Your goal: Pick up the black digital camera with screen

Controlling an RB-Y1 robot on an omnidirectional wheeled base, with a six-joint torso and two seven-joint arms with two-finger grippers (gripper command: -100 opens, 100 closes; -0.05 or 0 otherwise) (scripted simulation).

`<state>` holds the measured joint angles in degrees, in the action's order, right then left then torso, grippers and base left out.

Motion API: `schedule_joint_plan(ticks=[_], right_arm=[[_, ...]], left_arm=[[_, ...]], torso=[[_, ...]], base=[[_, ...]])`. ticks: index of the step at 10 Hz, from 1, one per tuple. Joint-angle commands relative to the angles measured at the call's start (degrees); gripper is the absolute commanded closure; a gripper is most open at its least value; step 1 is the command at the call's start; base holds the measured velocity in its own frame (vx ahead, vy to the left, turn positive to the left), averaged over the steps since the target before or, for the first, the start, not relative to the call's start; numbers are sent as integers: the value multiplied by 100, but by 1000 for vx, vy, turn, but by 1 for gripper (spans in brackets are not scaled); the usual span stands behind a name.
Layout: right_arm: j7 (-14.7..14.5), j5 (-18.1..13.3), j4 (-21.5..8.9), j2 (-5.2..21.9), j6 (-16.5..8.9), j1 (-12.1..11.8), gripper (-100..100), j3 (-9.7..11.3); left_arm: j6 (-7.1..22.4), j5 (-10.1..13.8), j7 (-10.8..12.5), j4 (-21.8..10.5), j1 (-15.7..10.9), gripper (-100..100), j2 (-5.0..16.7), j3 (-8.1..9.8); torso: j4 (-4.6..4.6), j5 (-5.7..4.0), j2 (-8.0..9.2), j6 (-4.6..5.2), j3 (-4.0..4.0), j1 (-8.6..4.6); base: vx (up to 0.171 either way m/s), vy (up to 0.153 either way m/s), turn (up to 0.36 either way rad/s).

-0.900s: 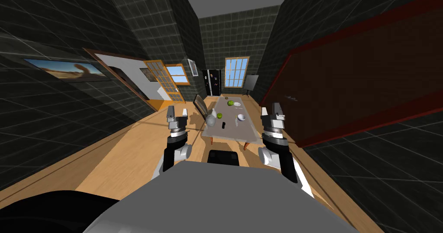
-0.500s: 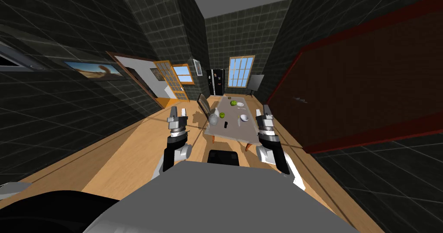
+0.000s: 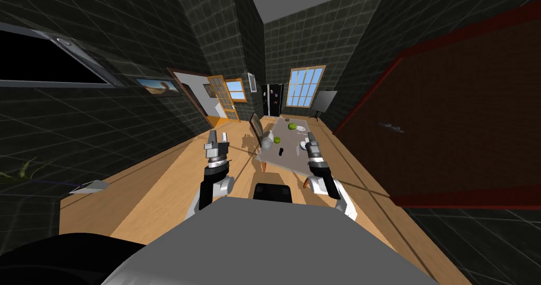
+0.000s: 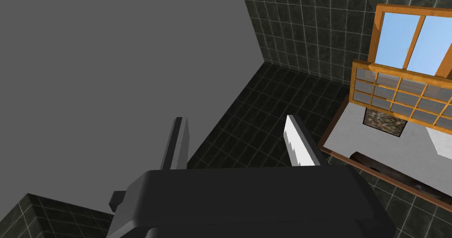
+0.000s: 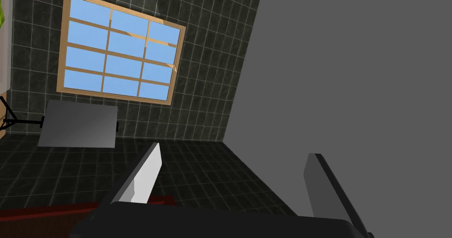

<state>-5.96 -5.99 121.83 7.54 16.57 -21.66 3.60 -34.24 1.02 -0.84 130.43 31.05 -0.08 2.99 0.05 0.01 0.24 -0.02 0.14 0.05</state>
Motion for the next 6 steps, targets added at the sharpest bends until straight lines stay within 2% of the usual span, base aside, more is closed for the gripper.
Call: schedule_joint_plan(ticks=[1, 2, 3, 6], right_arm=[[-67, 28, -219, 56, -74, 47, -100, 9], [-192, 57, -417, 108, -194, 156, -100, 60], [-323, 97, -633, 164, -324, 270, -100, 113], [-459, 148, -1092, 225, -463, 391, -100, 167]], left_arm=[[0, 0, 0, 0, 0, 0, 0, 0], [0, 0, 0, 0, 1, 0, 0, 1], [0, 0, 0, 0, 1, 0, 0, 0], [0, 0, 0, 0, 1, 0, 0, 0]], torso=[[0, 0, 0, 0, 0, 0], [-1, -1, -4, 5, -2, -5], [-2, -1, -9, 1, -5, -5], [-2, -1, -11, 1, -6, -5]], base=[[-44, 5, 93], [-39, 10, 151], [-51, 16, 330], [-32, 8, 145]])
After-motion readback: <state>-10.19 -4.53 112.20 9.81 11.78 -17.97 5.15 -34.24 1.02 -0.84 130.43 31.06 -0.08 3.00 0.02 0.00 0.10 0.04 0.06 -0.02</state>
